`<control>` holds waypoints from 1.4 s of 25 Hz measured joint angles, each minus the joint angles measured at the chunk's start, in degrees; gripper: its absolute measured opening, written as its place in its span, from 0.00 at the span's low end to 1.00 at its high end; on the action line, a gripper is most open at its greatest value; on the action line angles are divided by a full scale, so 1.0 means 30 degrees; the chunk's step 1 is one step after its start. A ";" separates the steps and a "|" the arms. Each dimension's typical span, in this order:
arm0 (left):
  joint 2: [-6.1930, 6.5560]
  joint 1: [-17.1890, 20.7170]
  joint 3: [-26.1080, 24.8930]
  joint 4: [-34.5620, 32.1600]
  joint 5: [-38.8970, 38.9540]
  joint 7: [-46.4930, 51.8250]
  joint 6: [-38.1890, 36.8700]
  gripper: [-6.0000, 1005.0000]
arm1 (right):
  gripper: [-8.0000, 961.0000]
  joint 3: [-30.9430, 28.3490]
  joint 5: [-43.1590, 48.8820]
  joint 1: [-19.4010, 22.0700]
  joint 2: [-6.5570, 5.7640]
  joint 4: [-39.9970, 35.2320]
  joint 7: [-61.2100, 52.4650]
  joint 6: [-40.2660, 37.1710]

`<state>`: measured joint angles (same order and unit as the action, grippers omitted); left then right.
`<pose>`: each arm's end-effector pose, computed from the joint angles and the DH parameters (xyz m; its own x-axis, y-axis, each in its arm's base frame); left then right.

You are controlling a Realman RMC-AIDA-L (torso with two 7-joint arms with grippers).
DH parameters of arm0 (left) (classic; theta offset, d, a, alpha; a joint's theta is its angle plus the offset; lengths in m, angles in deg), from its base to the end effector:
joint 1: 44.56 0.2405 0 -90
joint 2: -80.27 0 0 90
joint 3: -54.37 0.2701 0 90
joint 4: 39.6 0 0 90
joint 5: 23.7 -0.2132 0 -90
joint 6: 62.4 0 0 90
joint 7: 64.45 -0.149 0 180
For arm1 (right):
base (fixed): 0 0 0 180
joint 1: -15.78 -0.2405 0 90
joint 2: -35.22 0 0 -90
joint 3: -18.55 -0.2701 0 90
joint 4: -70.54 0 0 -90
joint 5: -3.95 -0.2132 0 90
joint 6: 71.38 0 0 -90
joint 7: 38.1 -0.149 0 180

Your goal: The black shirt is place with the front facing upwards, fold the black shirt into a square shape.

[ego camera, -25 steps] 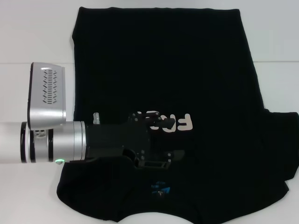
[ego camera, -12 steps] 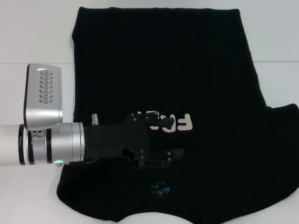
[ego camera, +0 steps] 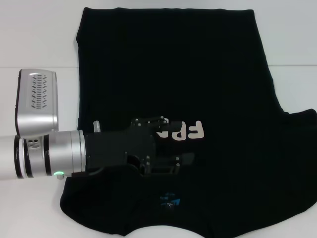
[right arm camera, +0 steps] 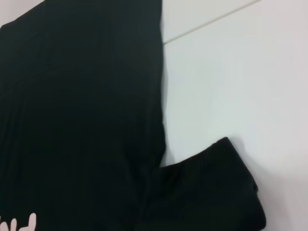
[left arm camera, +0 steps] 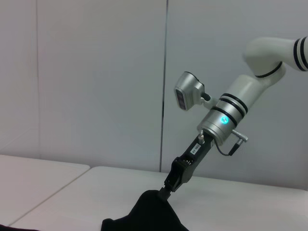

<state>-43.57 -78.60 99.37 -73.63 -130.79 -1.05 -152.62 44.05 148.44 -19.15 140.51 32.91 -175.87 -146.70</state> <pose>-0.2155 0.3377 -0.0568 0.8052 0.0698 0.5889 0.1888 -0.9716 -0.1429 0.3733 0.3845 0.1157 0.1254 -0.8503 -0.5112 -0.9673 0.0097 -0.2533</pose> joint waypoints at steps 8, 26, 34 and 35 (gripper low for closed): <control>0.0002 0.0036 0.0001 -0.0044 0.0194 0.0267 -0.0114 0.77 | 0.01 0.0114 -0.0025 -0.0538 0.0080 -0.0371 0.0157 -0.1088; 0.0447 0.0504 -0.1679 -0.0331 0.1072 0.0930 -0.0769 0.77 | 0.01 0.4362 -0.0038 -0.4922 0.2471 0.0357 0.0543 0.1298; 0.0605 0.0484 -0.1811 -0.0262 0.1071 0.1021 -0.0725 0.77 | 0.06 0.6882 -0.0099 -0.5384 0.3091 0.0084 0.0812 0.1075; 0.0609 0.0473 -0.1844 -0.0243 0.1071 0.1021 -0.0711 0.77 | 0.07 0.6909 -0.0106 -0.5275 0.3124 -0.0181 0.0813 0.0949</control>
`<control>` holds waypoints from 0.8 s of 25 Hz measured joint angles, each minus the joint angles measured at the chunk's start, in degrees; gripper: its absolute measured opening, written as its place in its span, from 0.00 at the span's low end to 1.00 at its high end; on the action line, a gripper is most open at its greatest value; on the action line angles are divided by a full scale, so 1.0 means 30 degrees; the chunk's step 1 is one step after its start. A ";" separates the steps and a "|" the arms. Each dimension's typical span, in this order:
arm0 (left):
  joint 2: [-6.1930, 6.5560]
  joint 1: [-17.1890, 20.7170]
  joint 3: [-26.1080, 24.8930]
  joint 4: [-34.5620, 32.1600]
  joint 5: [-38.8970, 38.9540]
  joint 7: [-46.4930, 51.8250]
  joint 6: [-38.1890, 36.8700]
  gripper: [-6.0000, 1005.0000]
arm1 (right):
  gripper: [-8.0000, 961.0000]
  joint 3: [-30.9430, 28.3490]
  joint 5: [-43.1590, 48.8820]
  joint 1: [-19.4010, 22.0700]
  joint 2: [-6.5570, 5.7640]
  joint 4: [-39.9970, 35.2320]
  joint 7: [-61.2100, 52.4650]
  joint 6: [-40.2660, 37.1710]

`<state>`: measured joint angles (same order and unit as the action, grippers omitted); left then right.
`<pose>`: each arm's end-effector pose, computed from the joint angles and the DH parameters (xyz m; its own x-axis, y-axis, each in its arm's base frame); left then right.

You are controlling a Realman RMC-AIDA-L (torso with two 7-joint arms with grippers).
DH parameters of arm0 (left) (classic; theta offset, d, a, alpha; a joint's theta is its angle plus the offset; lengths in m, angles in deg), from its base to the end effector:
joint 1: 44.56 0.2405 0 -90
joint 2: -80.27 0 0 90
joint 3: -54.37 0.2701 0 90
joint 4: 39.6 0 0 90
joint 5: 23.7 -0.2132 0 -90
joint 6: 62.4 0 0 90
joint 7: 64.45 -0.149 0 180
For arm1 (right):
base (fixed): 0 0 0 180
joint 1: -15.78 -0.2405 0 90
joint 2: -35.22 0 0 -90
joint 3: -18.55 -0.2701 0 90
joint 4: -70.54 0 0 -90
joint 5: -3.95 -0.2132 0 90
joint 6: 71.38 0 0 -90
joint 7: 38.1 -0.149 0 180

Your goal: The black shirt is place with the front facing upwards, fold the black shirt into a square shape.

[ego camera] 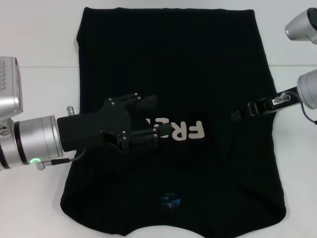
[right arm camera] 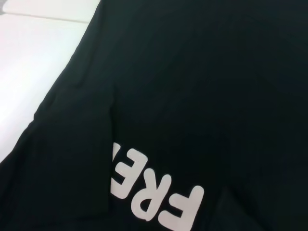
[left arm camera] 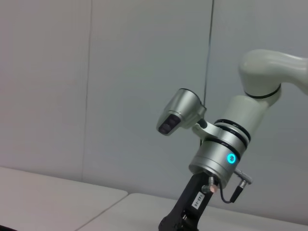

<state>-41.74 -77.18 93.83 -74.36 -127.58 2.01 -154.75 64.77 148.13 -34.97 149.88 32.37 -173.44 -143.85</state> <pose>-0.2280 0.3453 -0.0234 0.7399 0.0960 0.6658 0.2924 -0.9373 -0.1898 0.2266 0.4469 0.0022 0.5552 -0.8098 -0.1895 -0.8153 -0.4849 -0.3164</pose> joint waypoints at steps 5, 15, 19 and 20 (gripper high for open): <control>-0.0067 -0.0034 -0.0102 0.0041 -0.0002 -0.0001 0.0167 0.77 | 0.14 -0.0227 -0.0302 0.0945 -0.0113 -0.1416 -0.0217 -0.0300; 0.0936 0.0735 -0.2227 0.0041 -0.0001 0.2853 -0.0411 0.77 | 0.71 -0.2637 -0.6056 0.3786 -0.0595 -0.1220 0.3464 -0.2497; 0.1751 0.1589 -0.2442 -0.0072 -0.0234 0.4348 -0.1314 0.77 | 0.84 -0.2918 -0.8735 0.5037 -0.0524 0.0120 0.6129 -0.3426; 0.1954 0.1840 -0.2438 -0.0149 -0.0351 0.4699 -0.1486 0.77 | 0.86 -0.3004 -0.9210 0.5286 -0.0482 0.0489 0.6704 -0.3494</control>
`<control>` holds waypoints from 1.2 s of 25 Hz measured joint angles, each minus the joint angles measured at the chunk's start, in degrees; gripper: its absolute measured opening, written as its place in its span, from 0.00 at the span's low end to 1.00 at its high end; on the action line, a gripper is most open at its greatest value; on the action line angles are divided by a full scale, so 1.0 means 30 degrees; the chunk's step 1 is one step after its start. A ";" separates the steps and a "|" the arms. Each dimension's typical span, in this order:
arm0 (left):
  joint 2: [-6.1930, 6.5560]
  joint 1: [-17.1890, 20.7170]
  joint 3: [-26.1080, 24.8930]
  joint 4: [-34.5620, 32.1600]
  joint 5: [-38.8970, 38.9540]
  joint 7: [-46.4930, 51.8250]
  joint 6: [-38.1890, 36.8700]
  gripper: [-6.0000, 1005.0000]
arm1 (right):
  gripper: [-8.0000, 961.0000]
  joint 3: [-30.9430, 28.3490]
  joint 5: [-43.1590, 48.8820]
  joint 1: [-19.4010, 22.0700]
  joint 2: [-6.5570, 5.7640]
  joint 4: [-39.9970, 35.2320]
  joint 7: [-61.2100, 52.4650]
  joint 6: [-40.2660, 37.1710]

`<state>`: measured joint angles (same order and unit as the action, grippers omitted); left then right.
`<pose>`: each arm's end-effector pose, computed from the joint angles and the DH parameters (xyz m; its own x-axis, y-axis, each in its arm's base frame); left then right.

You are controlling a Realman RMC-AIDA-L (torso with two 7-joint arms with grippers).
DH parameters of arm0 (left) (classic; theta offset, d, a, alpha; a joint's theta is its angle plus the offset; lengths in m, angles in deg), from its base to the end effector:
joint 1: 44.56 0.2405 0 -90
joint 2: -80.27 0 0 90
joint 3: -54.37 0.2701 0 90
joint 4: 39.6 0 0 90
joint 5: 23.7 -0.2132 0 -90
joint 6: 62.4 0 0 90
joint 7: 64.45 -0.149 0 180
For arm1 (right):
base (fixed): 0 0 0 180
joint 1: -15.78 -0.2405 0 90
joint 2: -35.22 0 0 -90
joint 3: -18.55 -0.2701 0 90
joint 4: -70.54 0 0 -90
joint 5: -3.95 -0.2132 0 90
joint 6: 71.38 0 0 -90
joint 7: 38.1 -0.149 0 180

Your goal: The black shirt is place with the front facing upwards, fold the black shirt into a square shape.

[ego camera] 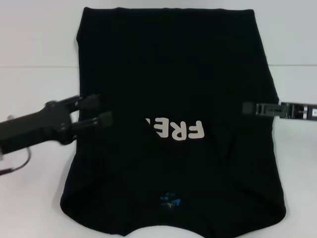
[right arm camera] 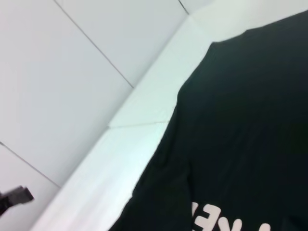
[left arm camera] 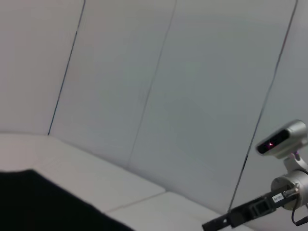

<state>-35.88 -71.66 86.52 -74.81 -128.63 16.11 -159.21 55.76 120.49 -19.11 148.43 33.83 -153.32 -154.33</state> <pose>-0.2834 0.3298 0.0351 0.6259 0.3154 0.7133 0.5482 -0.8285 -0.1146 0.2796 0.3864 0.0343 0.4338 -0.7231 -0.5376 -0.8567 -0.5158 0.0025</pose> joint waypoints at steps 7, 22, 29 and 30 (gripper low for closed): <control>0.0381 0.1862 -0.0167 -0.3075 -0.2659 0.2681 -0.1201 0.77 | 0.95 -0.0542 -0.0759 0.0490 0.0083 0.1319 0.1646 -0.0357; -0.0400 0.2347 -0.1258 -0.4105 -0.8940 0.4230 0.0424 0.75 | 0.97 -0.0729 -0.0812 -0.0502 0.0118 0.1240 0.1341 -0.0062; -0.1118 0.1556 -0.1203 -0.4198 -1.0481 0.4181 0.1915 0.75 | 0.97 -0.1343 -0.0836 -0.0639 -0.0007 0.1167 0.1221 -0.0242; -0.1140 0.1422 -0.1195 -0.4178 -1.0528 0.4175 0.2084 0.75 | 0.97 -0.1386 -0.0842 -0.0651 -0.0038 0.1163 0.1197 -0.0259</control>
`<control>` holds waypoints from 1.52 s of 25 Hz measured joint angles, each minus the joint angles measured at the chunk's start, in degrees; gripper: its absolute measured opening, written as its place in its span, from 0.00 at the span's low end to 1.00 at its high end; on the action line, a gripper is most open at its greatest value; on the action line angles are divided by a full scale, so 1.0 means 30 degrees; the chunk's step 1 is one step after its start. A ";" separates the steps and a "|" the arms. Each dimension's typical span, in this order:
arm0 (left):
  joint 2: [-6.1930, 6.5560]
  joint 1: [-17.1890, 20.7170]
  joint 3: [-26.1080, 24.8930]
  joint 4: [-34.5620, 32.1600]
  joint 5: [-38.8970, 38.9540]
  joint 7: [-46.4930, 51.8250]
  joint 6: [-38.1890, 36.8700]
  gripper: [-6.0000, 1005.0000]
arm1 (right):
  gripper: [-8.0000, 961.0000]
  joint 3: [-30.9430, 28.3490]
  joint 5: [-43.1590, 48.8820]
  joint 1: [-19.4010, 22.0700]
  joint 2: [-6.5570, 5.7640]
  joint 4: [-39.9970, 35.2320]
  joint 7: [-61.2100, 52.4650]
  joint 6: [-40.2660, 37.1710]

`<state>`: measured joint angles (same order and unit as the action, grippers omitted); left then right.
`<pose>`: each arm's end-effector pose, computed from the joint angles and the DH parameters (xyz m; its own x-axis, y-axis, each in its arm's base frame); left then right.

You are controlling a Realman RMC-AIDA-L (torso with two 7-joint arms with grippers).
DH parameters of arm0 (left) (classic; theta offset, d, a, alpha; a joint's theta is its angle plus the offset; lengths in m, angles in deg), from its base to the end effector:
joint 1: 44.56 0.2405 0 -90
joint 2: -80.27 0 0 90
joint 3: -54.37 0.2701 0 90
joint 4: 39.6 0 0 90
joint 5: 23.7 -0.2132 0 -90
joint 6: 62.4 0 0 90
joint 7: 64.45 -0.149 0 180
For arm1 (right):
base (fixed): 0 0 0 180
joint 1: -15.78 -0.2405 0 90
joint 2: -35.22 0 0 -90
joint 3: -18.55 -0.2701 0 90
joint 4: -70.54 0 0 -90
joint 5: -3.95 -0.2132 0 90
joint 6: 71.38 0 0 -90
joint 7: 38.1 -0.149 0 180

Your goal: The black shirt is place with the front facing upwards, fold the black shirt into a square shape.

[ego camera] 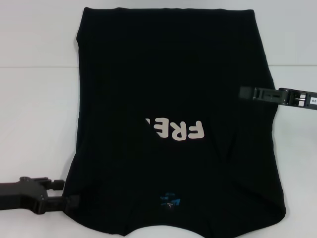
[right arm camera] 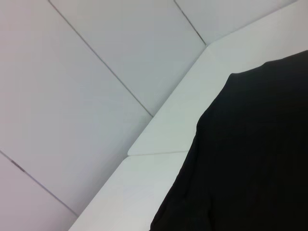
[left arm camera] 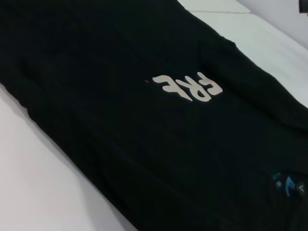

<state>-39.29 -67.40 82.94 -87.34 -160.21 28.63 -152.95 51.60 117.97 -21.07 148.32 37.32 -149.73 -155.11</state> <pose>-0.3555 0.2911 0.0191 0.6760 0.6663 0.3147 0.7340 -0.6464 -0.2081 0.2684 0.3942 0.0364 0.4127 -0.6788 -0.6074 -0.8351 -0.5482 0.0452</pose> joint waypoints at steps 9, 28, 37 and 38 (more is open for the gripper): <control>0.0010 -0.0402 0.0093 -0.0014 -0.0439 0.0024 0.0365 0.74 | 0.97 -0.0119 -0.0009 -0.0028 -0.0026 -0.0002 -0.0026 -0.0046; -0.0131 -0.0329 0.0059 -0.0807 -0.0937 0.0394 -0.0019 0.13 | 0.97 0.0327 0.3695 0.0072 -0.1012 -0.0416 -0.2798 -0.1527; -0.0050 -0.0172 -0.0435 -0.0815 -0.0859 0.0383 -0.0417 0.03 | 0.95 0.0353 0.8015 -0.0004 -0.1384 -0.1346 -0.5440 -0.3929; -0.0070 -0.0162 -0.0444 -0.0812 -0.0857 0.0363 -0.0415 0.03 | 0.95 0.0360 0.8424 -0.0018 -0.1391 -0.1346 -0.5505 -0.3965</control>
<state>-39.50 -67.88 81.60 -89.78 -162.79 29.72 -154.20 52.68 143.24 -21.12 144.15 33.28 -166.25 -167.00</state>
